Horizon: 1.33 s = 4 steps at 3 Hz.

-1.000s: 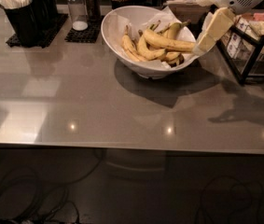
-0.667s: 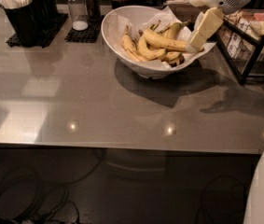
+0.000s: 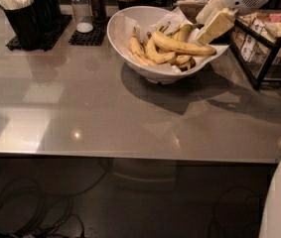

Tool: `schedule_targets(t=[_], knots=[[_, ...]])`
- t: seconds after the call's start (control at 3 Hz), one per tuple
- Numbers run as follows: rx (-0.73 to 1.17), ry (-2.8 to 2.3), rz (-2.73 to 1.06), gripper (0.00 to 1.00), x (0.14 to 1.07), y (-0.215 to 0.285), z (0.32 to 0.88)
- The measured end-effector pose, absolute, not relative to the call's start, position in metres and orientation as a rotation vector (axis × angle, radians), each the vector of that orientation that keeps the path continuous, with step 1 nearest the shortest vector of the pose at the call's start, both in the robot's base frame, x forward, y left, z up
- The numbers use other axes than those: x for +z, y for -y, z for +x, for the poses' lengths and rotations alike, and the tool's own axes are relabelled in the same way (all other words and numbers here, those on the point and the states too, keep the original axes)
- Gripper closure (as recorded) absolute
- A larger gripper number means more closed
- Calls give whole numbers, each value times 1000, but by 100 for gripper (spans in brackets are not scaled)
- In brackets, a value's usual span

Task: Pick banana from white bowl

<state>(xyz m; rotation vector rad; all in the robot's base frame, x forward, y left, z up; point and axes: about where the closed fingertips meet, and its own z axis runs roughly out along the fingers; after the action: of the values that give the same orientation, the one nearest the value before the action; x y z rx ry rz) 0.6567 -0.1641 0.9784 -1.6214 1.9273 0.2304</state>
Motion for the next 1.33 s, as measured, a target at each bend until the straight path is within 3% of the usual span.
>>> schedule_targets(t=[0.33, 0.67, 1.33], knots=[[221, -1923, -1617, 39, 977, 162, 661], [193, -1920, -1625, 31, 974, 161, 666], [166, -1934, -1650, 34, 958, 164, 675]])
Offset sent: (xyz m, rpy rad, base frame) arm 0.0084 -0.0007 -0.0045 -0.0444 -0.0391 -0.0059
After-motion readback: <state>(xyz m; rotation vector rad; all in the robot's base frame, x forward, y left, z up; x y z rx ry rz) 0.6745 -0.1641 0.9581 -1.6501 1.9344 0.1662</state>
